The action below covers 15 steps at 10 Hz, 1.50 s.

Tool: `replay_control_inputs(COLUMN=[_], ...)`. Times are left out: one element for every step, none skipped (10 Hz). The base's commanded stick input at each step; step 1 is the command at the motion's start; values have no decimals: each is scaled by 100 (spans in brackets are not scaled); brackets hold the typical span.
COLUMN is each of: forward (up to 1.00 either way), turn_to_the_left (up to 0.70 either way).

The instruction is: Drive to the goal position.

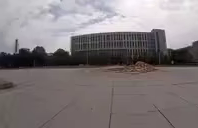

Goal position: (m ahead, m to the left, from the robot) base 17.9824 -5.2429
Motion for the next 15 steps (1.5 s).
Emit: replay_control_inputs(forward=[70,70,70,70,70,70,70,70,70,70,70,70,70,70,70], turn_to_the_left=[0,0,0,0,0,0,0,0,0,0,0,0,0,0,0])
